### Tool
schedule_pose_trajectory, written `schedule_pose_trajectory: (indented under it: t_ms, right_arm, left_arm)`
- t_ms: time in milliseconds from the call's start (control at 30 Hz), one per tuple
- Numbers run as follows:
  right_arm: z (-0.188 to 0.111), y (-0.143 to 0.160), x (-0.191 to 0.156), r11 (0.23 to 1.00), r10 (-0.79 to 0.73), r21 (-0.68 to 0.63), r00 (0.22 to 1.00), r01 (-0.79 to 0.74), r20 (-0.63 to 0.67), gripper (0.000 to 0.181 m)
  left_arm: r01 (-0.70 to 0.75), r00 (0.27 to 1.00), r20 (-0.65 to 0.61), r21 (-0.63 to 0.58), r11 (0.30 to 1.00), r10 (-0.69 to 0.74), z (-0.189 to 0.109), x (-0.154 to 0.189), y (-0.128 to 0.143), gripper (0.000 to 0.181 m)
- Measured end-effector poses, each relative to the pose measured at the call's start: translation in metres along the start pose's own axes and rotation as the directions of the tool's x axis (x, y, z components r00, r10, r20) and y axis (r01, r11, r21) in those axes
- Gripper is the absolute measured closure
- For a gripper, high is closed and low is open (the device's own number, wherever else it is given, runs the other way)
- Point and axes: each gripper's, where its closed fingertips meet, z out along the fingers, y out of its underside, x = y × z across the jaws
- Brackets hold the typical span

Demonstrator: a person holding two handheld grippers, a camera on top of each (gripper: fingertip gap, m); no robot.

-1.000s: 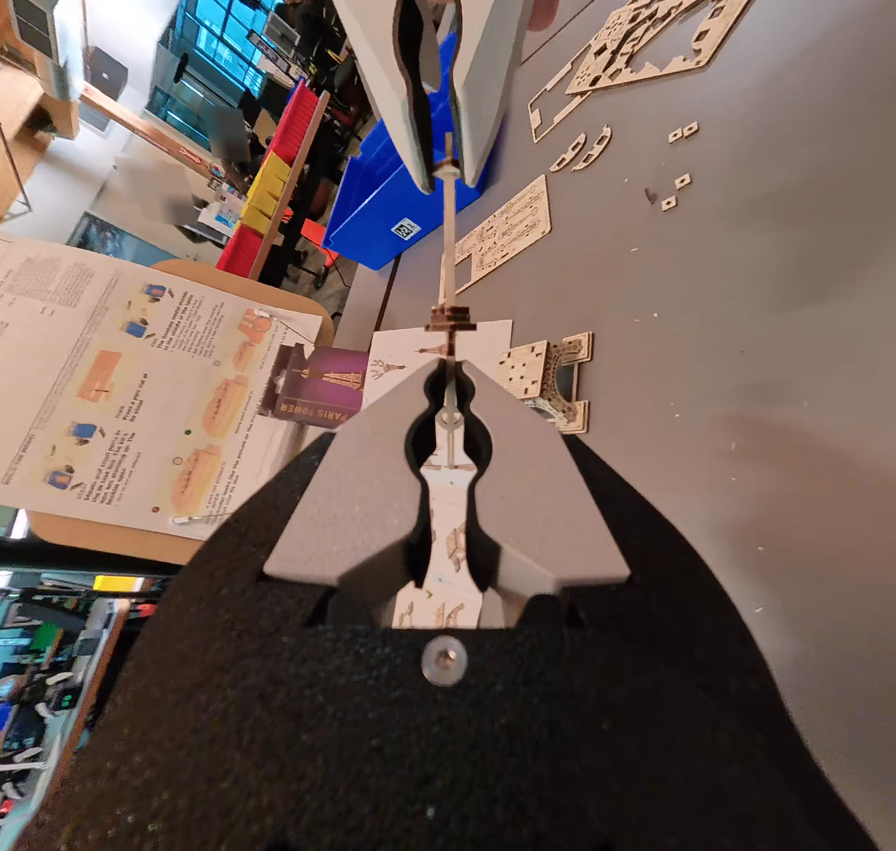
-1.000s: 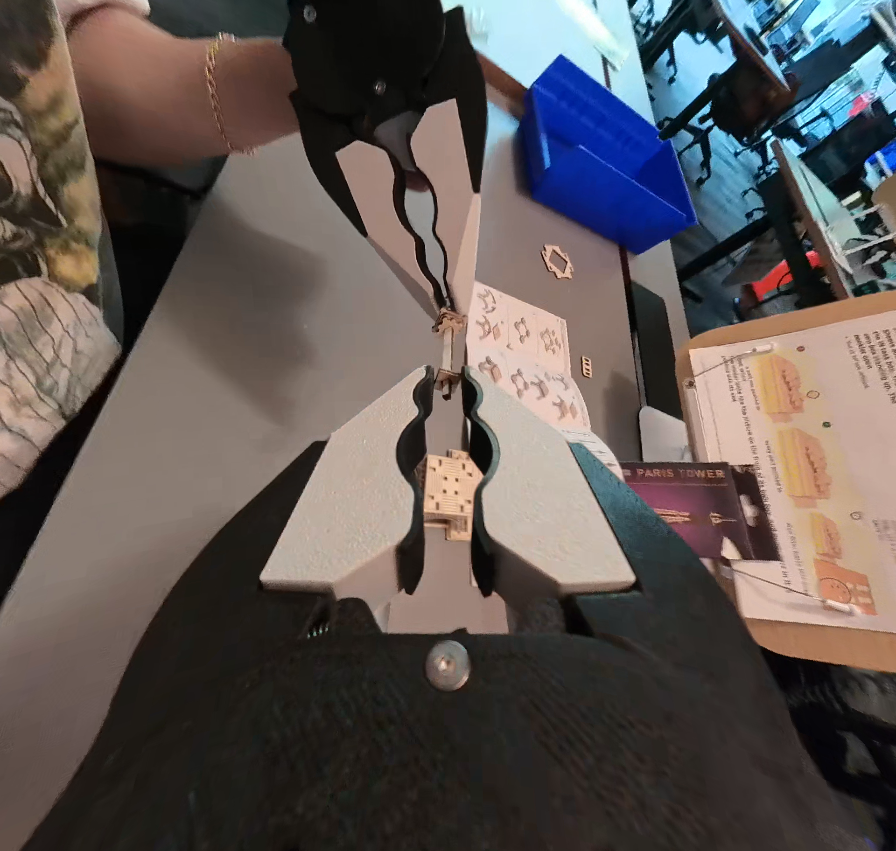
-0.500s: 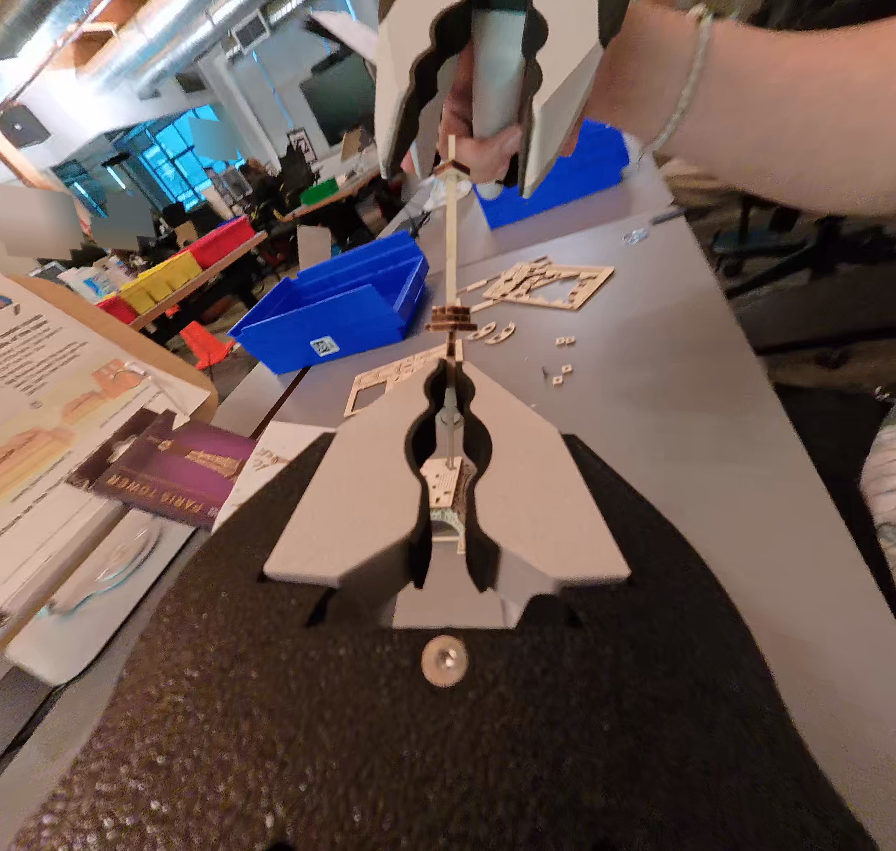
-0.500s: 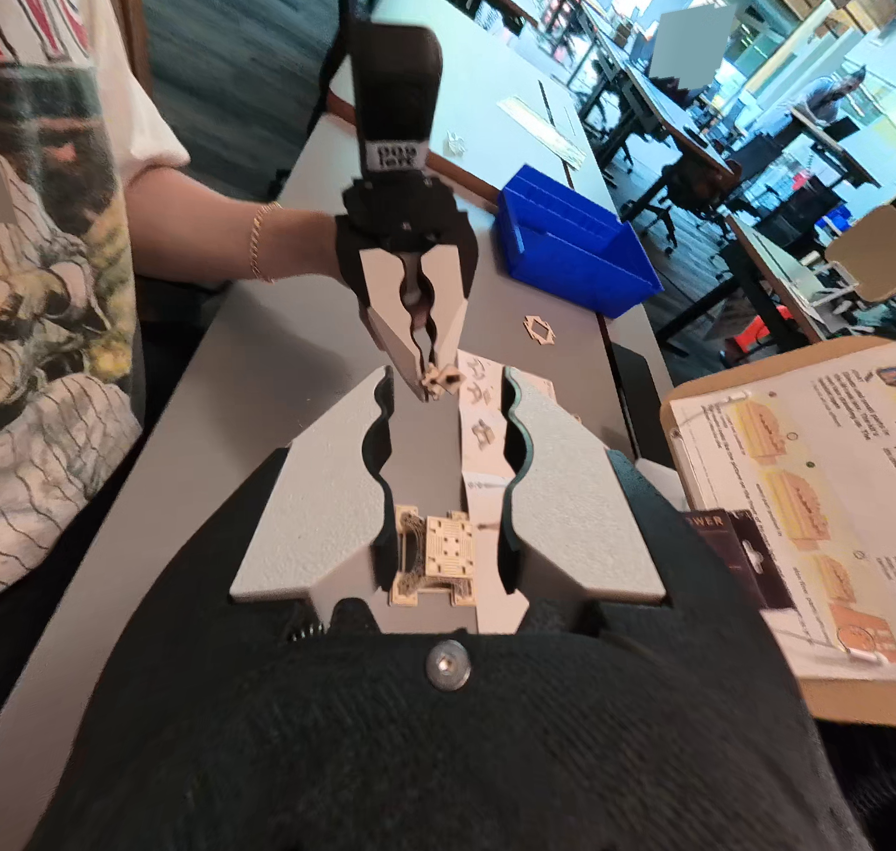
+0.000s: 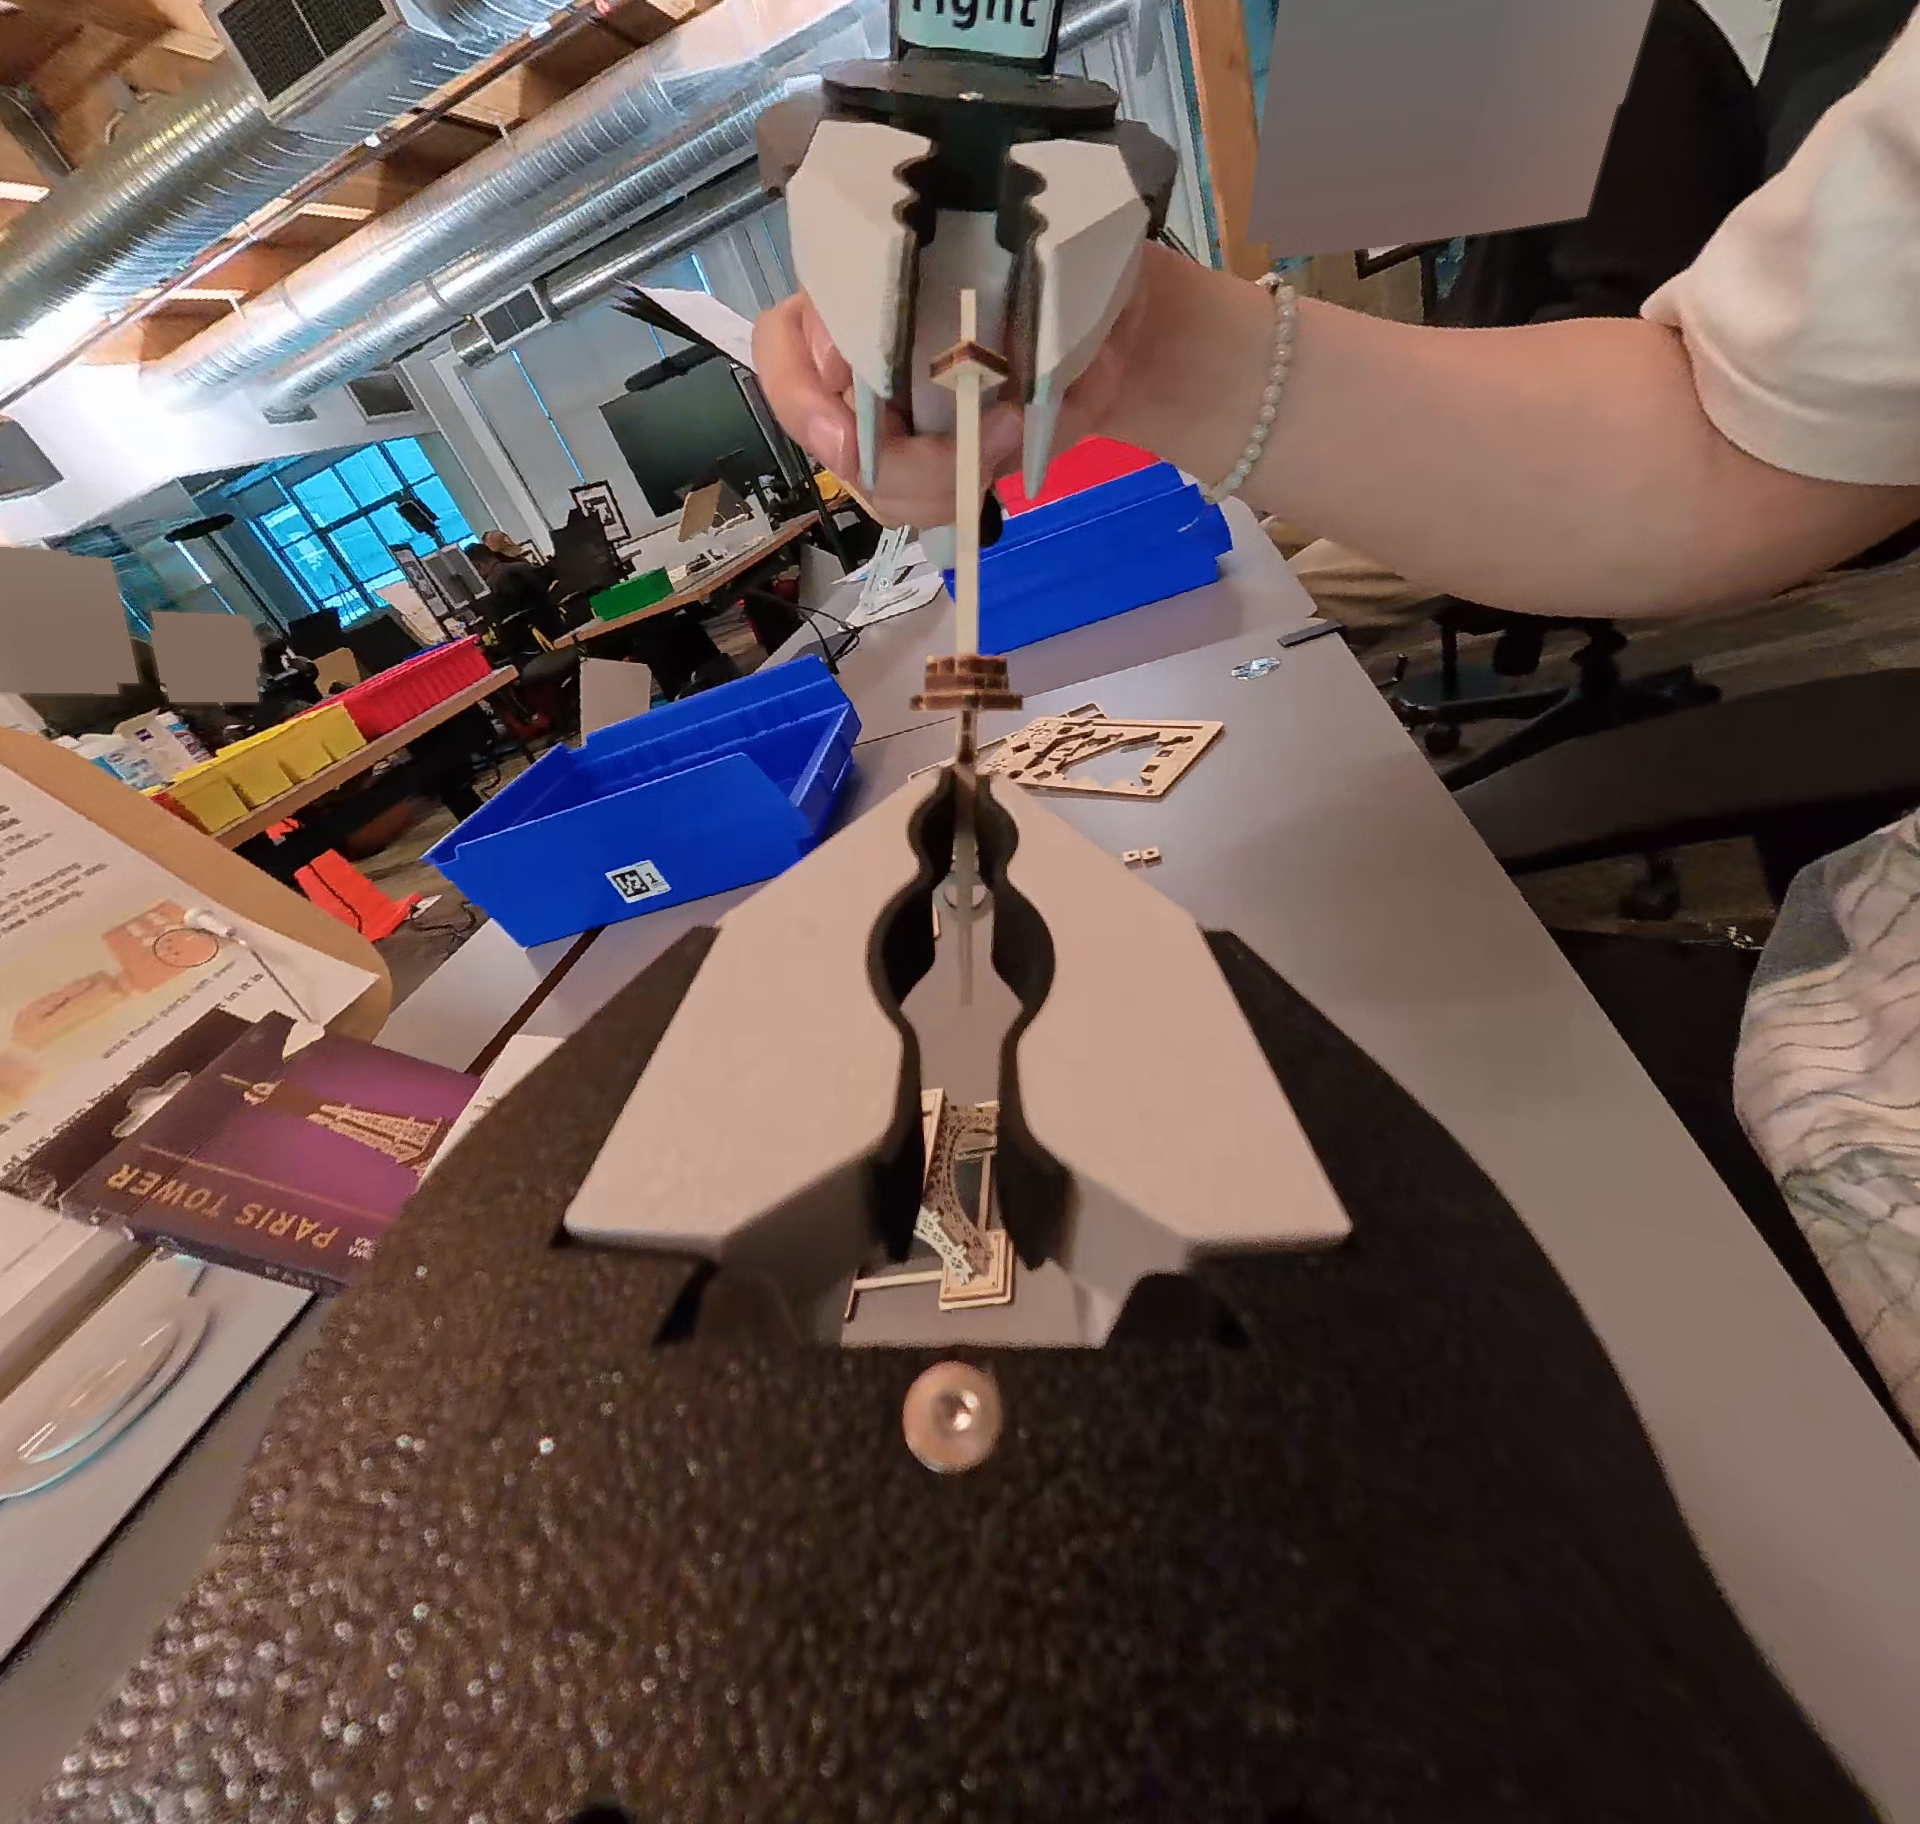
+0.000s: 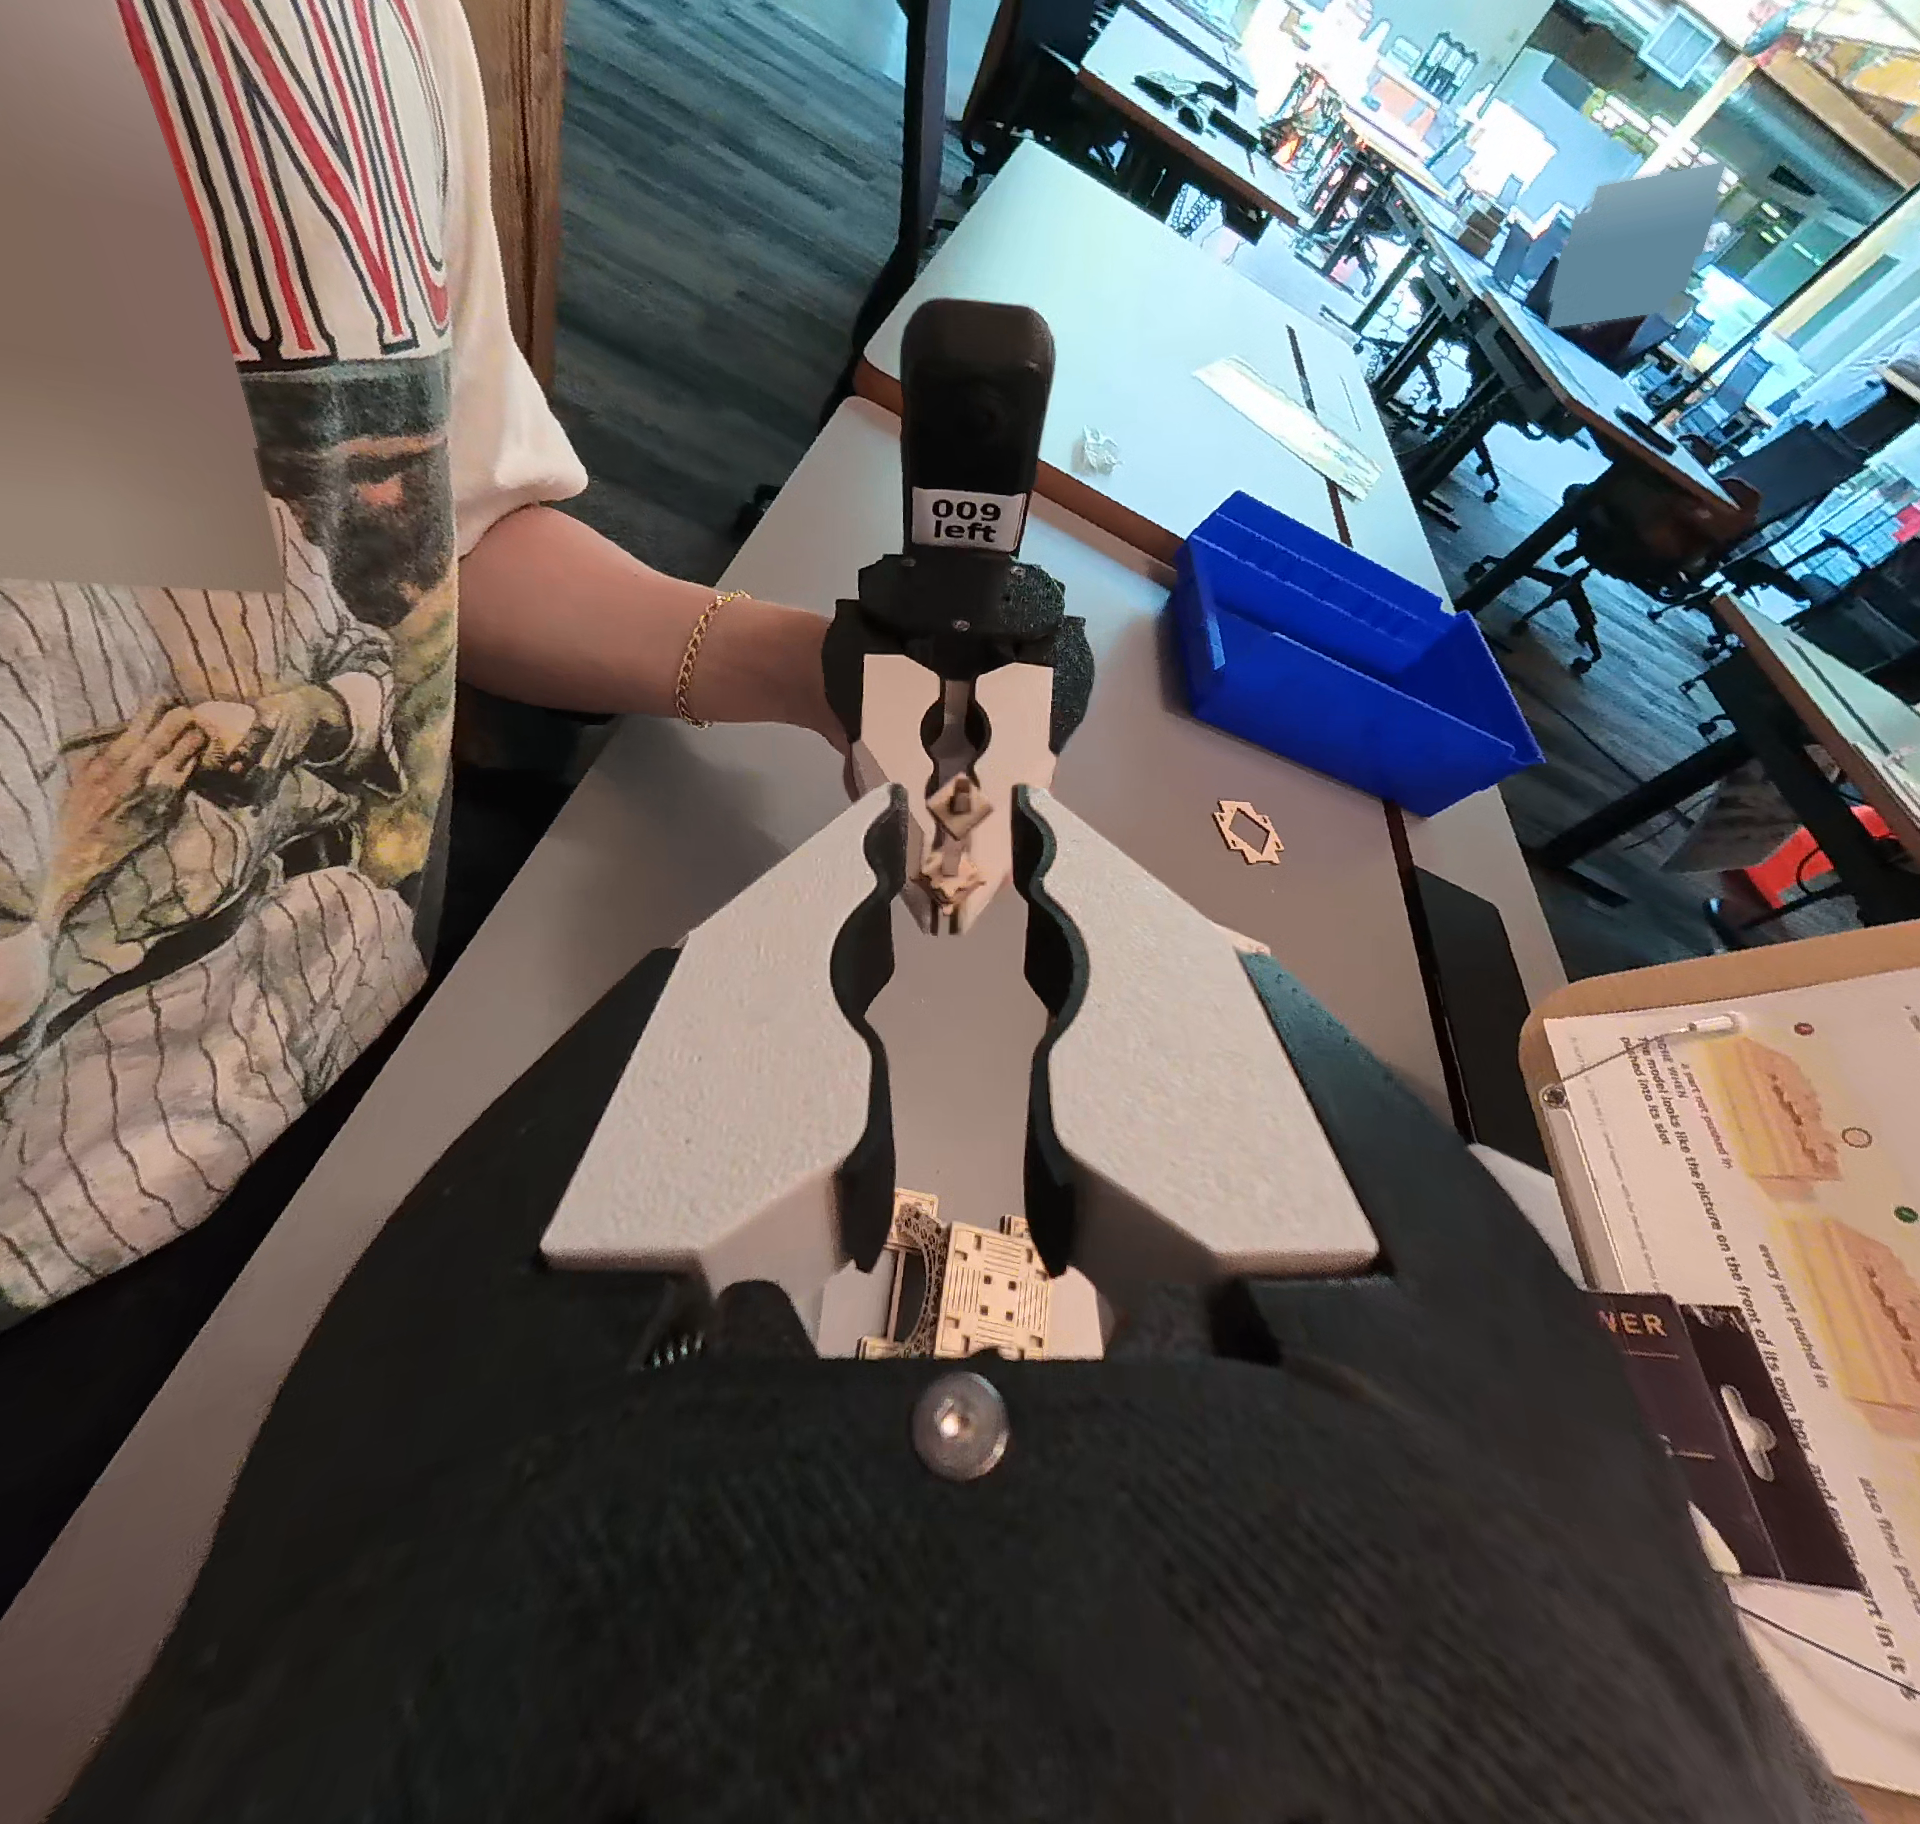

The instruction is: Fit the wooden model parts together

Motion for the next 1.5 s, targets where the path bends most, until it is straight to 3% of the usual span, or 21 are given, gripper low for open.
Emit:
schedule_pose_trajectory:
  t_ms: [300, 667, 700, 767, 867, 1033, 1267, 1500]
  right_arm:
    - [0.0, 0.006, -0.003, 0.999, 0.0, -0.048, 1.0, 0.002, 0.029, 0.172]
    - [0.002, 0.02, 0.019, 0.98, 0.132, -0.129, 0.978, -0.154, -0.163, 0.18]
    - [0.003, 0.02, 0.019, 0.98, 0.127, -0.128, 0.977, -0.15, -0.169, 0.179]
    - [0.002, 0.022, 0.019, 0.982, 0.11, -0.132, 0.978, -0.135, -0.176, 0.154]
    - [0.0, 0.018, 0.017, 0.991, 0.061, -0.107, 0.986, -0.078, -0.153, 0.149]
    - [-0.007, 0.009, 0.012, 0.998, 0.007, -0.055, 0.996, -0.012, -0.092, 0.157]
    - [-0.003, 0.013, -0.001, 0.994, -0.038, -0.099, 0.999, 0.039, 0.019, 0.167]
    - [-0.001, 0.017, -0.001, 0.987, -0.057, -0.149, 0.998, 0.058, 0.015, 0.171]
  left_arm:
    - [-0.024, 1.0, 0.013, -0.024, 0.999, 0.024, 0.002, 0.0, 0.001, 0.181]
    - [-0.133, 0.968, 0.199, -0.117, 0.984, 0.155, -0.003, -0.026, 0.008, 0.181]
    - [-0.13, 0.968, 0.199, -0.115, 0.985, 0.151, -0.003, -0.026, 0.008, 0.181]
    - [-0.104, 0.975, 0.187, -0.091, 0.99, 0.12, -0.002, -0.024, 0.006, 0.181]
    - [-0.067, 0.986, 0.15, -0.08, 0.995, 0.079, 0.0, -0.019, 0.006, 0.181]
    - [-0.05, 0.994, 0.094, -0.095, 0.994, 0.059, 0.002, -0.012, 0.011, 0.181]
    - [-0.066, 0.997, 0.037, -0.095, 0.993, 0.07, 0.006, -0.001, 0.01, 0.181]
    - [-0.088, 0.994, 0.06, -0.123, 0.988, 0.096, 0.004, -0.005, 0.013, 0.181]
